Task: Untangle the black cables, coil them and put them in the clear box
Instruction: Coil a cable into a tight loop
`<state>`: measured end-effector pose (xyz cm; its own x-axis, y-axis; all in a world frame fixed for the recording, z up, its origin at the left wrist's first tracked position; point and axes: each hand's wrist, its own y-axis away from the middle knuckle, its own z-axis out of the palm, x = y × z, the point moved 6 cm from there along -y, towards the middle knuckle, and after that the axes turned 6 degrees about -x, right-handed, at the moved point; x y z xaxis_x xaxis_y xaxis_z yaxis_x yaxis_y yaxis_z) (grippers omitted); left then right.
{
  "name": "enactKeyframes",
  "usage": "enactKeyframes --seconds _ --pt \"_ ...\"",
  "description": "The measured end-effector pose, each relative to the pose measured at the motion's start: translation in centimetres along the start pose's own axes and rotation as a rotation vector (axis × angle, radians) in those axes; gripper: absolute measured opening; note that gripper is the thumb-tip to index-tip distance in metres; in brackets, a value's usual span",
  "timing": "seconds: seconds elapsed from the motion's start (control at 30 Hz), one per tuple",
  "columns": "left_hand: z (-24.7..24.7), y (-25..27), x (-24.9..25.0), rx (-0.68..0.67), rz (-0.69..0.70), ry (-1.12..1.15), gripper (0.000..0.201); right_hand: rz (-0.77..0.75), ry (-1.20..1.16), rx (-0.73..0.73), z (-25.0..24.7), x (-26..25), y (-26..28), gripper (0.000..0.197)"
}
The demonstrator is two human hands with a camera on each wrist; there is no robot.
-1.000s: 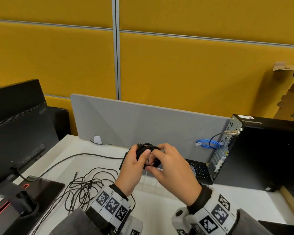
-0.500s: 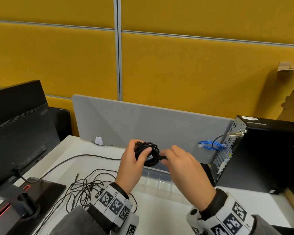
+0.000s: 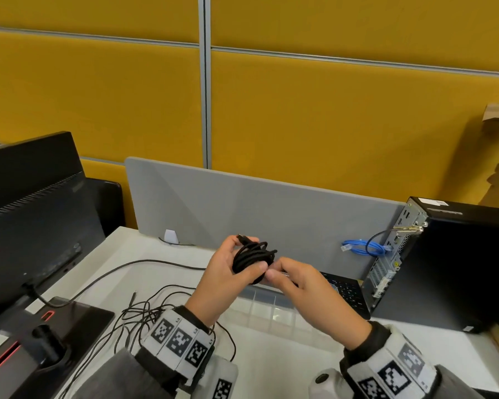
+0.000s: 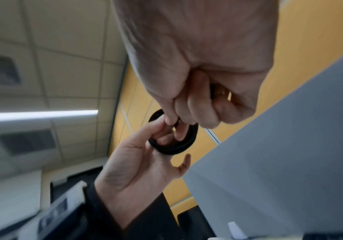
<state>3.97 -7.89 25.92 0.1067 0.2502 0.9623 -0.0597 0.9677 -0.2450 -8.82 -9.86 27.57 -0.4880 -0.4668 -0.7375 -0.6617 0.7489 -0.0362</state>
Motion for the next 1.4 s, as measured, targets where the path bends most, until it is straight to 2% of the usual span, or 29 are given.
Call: enactKeyframes --seconds 0.07,0.13,0.23,0.3,0.43,0.53,0.6,0.67,0.7,0.73,0.8,0.9,0.97,1.0,1.2,1.27,1.4 --pt "-0.3 -0.1 0.2 -0.031 0.011 -0.033 0.026 0.004 -0.071 -0.052 -0.2 0.2 -0.1 0.023" --pt "-0.4 -0.2 0.2 -0.038 0.031 -0.077 0.021 0.004 -0.039 -0.075 -0.4 0.2 -0.3 0.025" --pt "-0.2 -0.1 0.2 0.003 0.089 -0.156 0.017 -0.012 0.072 -0.022 -0.3 -0.6 -0.2 0.022" --pt "-0.4 -0.4 0.3 0.043 0.114 -0.204 0.014 -0.026 0.027 0.025 0.1 -1.0 -0.1 0.019" --pt "-1.2 -0.6 -0.3 0.090 0.082 -0.289 0.011 -0.061 -0.034 -0.040 0.9 -1.6 0.3 0.020" --pt "-1.3 -0.3 -0.7 0.097 0.061 -0.272 0.008 -0.144 0.028 -0.078 -0.7 -1.5 0.7 0.020" --pt "-0.8 -0.1 -0.1 0.068 0.074 -0.225 0.005 -0.277 0.163 0.022 -2.7 -1.7 1.3 0.022" --pt "0.1 0.2 0.7 -0.003 0.085 -0.124 0.014 -0.407 0.496 0.266 -4.7 -2.0 1.9 0.024" --pt "0.7 0.3 1.0 -0.041 0.083 -0.051 0.020 -0.413 0.638 0.388 -5.2 -1.9 2.2 0.025" --pt "1.3 0.4 1.2 -0.063 0.078 0.021 0.023 -0.398 0.682 0.474 -5.5 -1.8 2.3 0.025" --pt "2.1 0.6 1.5 -0.068 0.077 0.137 0.025 -0.410 0.525 0.530 -5.0 -1.3 2.0 0.024" --pt "2.8 0.7 1.7 -0.071 0.076 0.202 0.022 -0.416 0.044 0.498 -3.9 -0.9 1.4 0.023" --pt "3.0 0.8 1.7 -0.066 0.067 0.199 0.021 -0.395 -0.103 0.538 -3.7 -0.9 1.6 0.016" --pt "2.9 0.7 1.7 -0.063 0.061 0.195 0.023 -0.383 -0.166 0.560 -3.8 -1.0 1.7 0.019" --pt "3.7 0.6 1.0 -0.131 -0.037 0.321 0.033 -0.395 -0.275 0.599 -3.8 -1.8 1.4 0.016" --pt "3.8 0.4 0.9 -0.142 -0.068 0.361 0.036 -0.376 -0.329 0.620 -3.7 -1.6 1.3 0.021" --pt "3.2 0.2 1.0 -0.133 -0.062 0.332 0.032 -0.309 -0.434 0.600 -3.5 -1.2 1.3 0.016"
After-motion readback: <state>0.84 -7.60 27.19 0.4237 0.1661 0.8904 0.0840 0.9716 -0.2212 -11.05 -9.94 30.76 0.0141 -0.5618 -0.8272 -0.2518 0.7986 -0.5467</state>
